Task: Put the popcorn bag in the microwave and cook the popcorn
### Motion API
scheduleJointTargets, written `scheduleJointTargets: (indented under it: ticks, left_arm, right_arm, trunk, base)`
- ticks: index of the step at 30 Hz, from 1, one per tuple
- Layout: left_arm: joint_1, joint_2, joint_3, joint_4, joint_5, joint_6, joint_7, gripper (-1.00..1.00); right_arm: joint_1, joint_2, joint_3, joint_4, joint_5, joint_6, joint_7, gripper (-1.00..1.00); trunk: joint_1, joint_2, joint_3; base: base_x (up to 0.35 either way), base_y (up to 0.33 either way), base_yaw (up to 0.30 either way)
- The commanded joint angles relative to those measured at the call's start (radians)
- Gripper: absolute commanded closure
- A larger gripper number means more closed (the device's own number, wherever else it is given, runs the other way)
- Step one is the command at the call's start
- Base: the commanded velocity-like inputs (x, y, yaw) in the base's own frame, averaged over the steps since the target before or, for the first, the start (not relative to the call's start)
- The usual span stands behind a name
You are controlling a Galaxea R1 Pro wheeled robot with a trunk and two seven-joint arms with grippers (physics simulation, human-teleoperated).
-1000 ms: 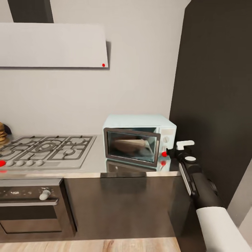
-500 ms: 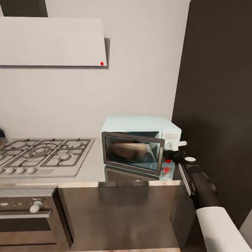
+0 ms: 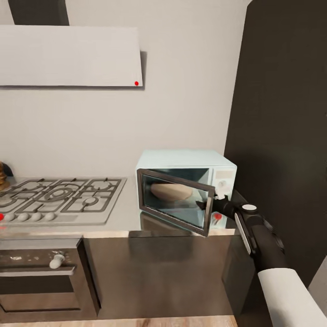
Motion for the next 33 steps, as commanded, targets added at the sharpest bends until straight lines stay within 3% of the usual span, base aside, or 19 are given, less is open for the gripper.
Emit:
scheduleJointTargets:
  ticks: [1, 11, 18, 33]
  left_arm:
    - [0.0, 0.0, 0.0, -0.001, 0.007, 0.0, 0.0, -1.0]
    - [0.0, -0.001, -0.001, -0.001, 0.007, 0.001, 0.0, -1.0]
    - [0.0, 0.0, -0.001, -0.001, 0.007, 0.001, 0.0, -1.0]
    - [0.0, 0.0, -0.001, -0.001, 0.007, 0.0, 0.0, -1.0]
  right_arm:
    - [-0.001, 0.001, -0.002, -0.001, 0.009, 0.004, 0.009, -1.0]
    - [-0.001, -0.003, -0.002, -0.01, 0.009, 0.017, 0.012, -1.0]
    - [-0.001, -0.038, -0.002, -0.016, 0.009, 0.019, 0.083, -1.0]
    - [-0.001, -0.041, -0.002, -0.017, 0.009, 0.022, 0.091, -1.0]
  trunk:
    - [0.0, -0.001, -0.001]
    - [0.0, -0.001, -0.001]
    - [0.0, -0.001, -0.001]
    - [0.0, -0.001, -0.001]
  base:
    - [-0.257, 0.212, 0.0]
    - [-0.254, 0.227, 0.0]
    - [-0.248, 0.233, 0.0]
    - [-0.248, 0.233, 0.0]
